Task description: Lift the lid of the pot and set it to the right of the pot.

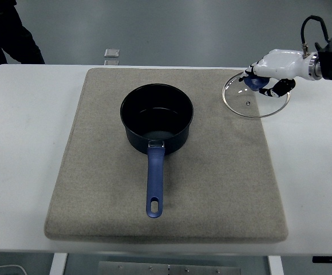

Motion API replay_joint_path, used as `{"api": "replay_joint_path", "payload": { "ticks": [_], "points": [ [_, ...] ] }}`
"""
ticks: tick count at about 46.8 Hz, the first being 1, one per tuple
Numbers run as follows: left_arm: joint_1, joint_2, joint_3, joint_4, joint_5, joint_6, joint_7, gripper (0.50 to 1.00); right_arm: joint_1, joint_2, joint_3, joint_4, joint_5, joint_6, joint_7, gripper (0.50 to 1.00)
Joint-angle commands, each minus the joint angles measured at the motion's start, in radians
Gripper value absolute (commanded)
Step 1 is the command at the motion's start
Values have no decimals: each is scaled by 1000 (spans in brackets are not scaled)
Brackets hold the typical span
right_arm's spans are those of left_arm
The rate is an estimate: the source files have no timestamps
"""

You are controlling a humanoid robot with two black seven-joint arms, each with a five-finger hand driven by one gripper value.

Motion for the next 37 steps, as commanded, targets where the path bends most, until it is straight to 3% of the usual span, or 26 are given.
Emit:
{"api": "replay_joint_path", "payload": {
  "ticks": [1,37],
  "points": [
    [0,0,0,0,0,0,0,1000,0,-7,3,19,0,-1,0,500],
    [0,0,0,0,0,0,0,1000,-1,-70,6,147,2,-11,0,500]
  ]
}}
